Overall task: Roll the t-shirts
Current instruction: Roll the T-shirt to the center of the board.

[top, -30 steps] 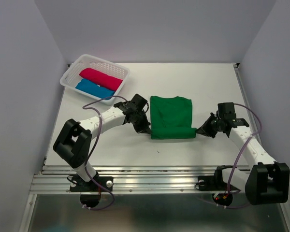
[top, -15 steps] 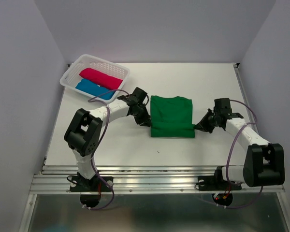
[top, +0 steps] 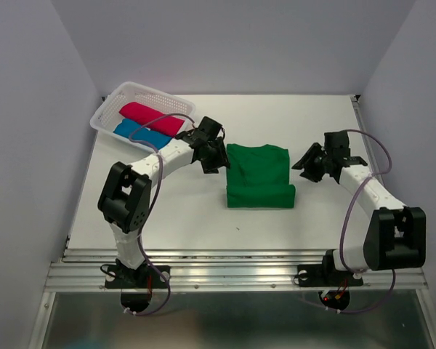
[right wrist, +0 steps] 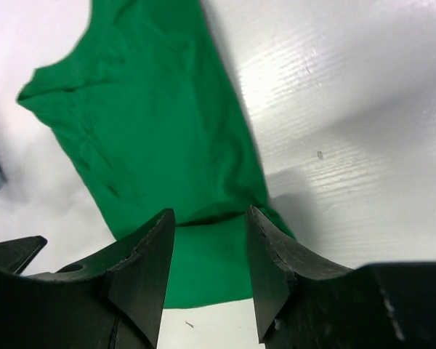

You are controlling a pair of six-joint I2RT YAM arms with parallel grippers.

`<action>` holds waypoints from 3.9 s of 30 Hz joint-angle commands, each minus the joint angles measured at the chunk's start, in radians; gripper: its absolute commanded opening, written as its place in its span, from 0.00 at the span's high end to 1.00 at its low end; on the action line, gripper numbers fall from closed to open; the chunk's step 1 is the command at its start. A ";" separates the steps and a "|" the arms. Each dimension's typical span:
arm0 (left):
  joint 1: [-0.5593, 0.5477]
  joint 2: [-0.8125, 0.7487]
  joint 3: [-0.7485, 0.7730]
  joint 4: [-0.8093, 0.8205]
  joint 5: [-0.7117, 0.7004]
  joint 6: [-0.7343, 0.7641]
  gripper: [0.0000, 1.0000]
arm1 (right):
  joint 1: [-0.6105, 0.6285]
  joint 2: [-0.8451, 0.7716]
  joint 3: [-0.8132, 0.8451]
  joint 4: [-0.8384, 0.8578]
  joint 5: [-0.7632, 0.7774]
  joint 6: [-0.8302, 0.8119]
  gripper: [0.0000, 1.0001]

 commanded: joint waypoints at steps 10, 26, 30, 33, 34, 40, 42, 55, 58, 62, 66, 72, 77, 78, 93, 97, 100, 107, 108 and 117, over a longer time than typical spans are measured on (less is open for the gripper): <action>-0.226 -0.241 -0.004 -0.135 -0.264 0.108 0.72 | 0.046 -0.323 -0.057 -0.150 -0.038 -0.100 0.86; -0.341 -0.134 -0.149 0.139 -0.029 0.085 1.00 | 0.245 -0.196 -0.148 -0.032 -0.024 -0.036 0.99; -0.338 -0.089 -0.107 0.132 -0.090 0.105 1.00 | 0.245 -0.126 -0.107 -0.001 0.035 -0.034 0.99; -0.307 -0.055 -0.106 0.155 -0.087 0.116 1.00 | 0.245 -0.037 -0.059 0.005 0.089 -0.053 0.99; -0.301 -0.049 -0.109 0.165 -0.084 0.119 1.00 | 0.245 -0.014 -0.052 0.013 0.092 -0.056 0.99; -0.241 0.000 -0.116 0.221 -0.023 0.138 1.00 | 0.245 0.086 -0.004 0.057 0.091 -0.045 0.99; -0.223 0.014 -0.112 0.228 -0.009 0.142 1.00 | 0.245 0.092 0.008 0.056 0.103 -0.040 0.99; -0.192 0.091 -0.095 0.221 0.041 0.167 1.00 | 0.271 0.065 0.011 0.070 0.100 -0.021 0.99; -0.192 0.075 -0.084 0.217 0.057 0.168 1.00 | 0.303 0.026 0.044 0.051 0.109 0.004 0.99; -0.194 0.025 -0.066 0.195 0.075 0.173 1.00 | 0.352 -0.018 0.036 0.114 0.057 0.042 0.99; -0.192 -0.015 -0.044 0.159 0.059 0.171 1.00 | 0.391 0.034 0.054 0.134 0.062 0.056 0.99; -0.183 -0.026 -0.040 0.116 0.046 0.162 1.00 | 0.391 0.167 0.050 0.179 0.175 0.059 0.98; -0.181 -0.064 -0.076 0.097 0.048 0.167 1.00 | 0.391 0.255 0.099 0.169 0.204 0.026 0.99; -0.183 -0.071 -0.076 0.097 0.052 0.173 1.00 | 0.391 0.244 0.109 0.166 0.191 0.015 0.99; -0.148 -0.055 -0.124 0.154 -0.006 0.164 1.00 | 0.353 -0.006 0.036 0.025 0.315 -0.024 0.93; -0.121 -0.028 -0.144 0.188 -0.012 0.162 1.00 | 0.299 0.005 -0.007 0.027 0.339 -0.037 0.93; -0.115 0.003 -0.142 0.208 -0.014 0.171 1.00 | 0.262 0.032 -0.021 0.039 0.367 -0.059 0.93; -0.114 0.086 -0.156 0.228 -0.018 0.178 1.00 | 0.239 0.135 -0.065 0.114 0.373 -0.077 0.93; -0.114 0.086 -0.152 0.220 -0.018 0.179 1.00 | 0.239 0.140 -0.065 0.114 0.362 -0.079 0.93; -0.115 -0.096 -0.057 0.082 -0.116 0.217 1.00 | 0.239 -0.076 -0.012 -0.013 0.367 -0.082 0.87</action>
